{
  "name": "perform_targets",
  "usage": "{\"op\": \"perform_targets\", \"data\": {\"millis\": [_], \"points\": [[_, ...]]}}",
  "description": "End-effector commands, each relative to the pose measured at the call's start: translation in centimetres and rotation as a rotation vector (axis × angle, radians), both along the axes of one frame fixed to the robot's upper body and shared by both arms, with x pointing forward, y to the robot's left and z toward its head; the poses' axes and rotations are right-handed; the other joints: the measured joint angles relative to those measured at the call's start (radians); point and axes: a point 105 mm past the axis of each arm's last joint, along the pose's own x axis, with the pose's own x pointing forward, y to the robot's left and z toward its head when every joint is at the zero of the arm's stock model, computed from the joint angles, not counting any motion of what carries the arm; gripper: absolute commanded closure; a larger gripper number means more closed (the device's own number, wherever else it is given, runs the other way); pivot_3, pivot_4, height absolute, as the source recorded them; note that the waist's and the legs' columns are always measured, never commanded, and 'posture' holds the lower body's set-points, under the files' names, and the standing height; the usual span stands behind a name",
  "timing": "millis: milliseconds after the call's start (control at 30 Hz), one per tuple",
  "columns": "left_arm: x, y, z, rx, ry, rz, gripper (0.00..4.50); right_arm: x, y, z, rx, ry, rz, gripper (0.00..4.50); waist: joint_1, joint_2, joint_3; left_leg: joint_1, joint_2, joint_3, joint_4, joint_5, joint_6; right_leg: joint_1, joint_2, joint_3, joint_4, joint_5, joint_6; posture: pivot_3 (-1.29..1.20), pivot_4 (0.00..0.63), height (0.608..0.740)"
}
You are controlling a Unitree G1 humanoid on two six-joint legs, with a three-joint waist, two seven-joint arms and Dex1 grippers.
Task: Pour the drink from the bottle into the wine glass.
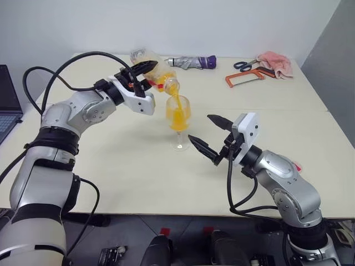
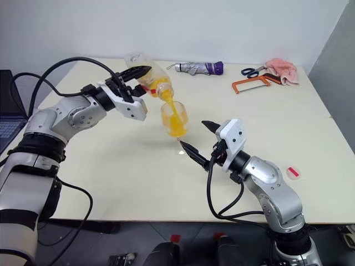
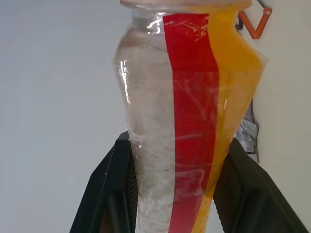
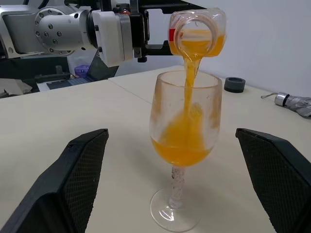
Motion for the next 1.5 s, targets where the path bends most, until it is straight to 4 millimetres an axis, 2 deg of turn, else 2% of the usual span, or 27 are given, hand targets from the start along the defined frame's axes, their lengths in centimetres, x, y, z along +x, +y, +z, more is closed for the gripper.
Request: {"op": "perform_targets", "data": {"millis": [33, 633, 900, 1167, 1367, 1500], "points": [[-0.4, 0.0, 2.5, -0.017, -0.078, -0.012, 2.84, -0.5, 0.1, 0.9, 0.016, -0.043, 0.008, 0.0, 0.0, 0.0, 0.0, 0.0, 0.0, 0.0, 0.0, 0.0, 0.0, 0.0, 0.0, 0.0, 0.0, 0.0, 0.0, 0.0, 0.15, 0.74], [-0.2, 0.1, 2.3, -0.037, -0.063, -0.006, 2.84, -0.6, 0.1, 0.7, 0.015, -0.039, 0.009, 0.0, 0.0, 0.0, 0.0, 0.0, 0.0, 0.0, 0.0, 0.0, 0.0, 0.0, 0.0, 0.0, 0.0, 0.0, 0.0, 0.0, 0.15, 0.74], [0.1, -0.1, 1.6, -0.239, 0.093, -0.034, 2.84, -0.6, 0.3, 1.2, 0.025, -0.061, 0.011, 0.0, -0.001, 0.0, 0.0, 0.0, 0.0, 0.0, 0.001, 0.0, -0.001, 0.0, 0.0, 0.0, 0.0, 0.0, 0.0, 0.0, 0.15, 0.74], [-0.5, 0.2, 0.2, -0.622, 0.399, -0.119, 2.84, -1.1, 0.7, 1.7, 0.002, -0.104, 0.066, 0.0, -0.006, 0.0, 0.0, 0.0, 0.001, -0.002, 0.001, 0.002, -0.003, 0.0, 0.0, 0.0, 0.001, 0.0, 0.0, 0.0, 0.15, 0.74], [-0.9, 4.8, -2.0, -0.958, 0.576, -0.02, 2.85, -2.2, 1.8, 1.5, -0.08, -0.062, 0.195, 0.0, -0.024, 0.0, 0.0, 0.001, 0.002, -0.003, 0.001, 0.002, -0.003, 0.0, 0.0, 0.001, 0.002, 0.0, 0.0, 0.0, 0.15, 0.74], [-1.5, 7.3, -4.9, -1.123, 0.703, 0.054, 2.85, -2.2, 2.3, 0.9, -0.152, -0.014, 0.219, 0.0, -0.026, 0.0, 0.0, 0.001, 0.002, -0.004, 0.001, 0.002, -0.003, 0.0, 0.0, 0.0, 0.002, 0.0, 0.0, 0.0, 0.15, 0.74]]}}
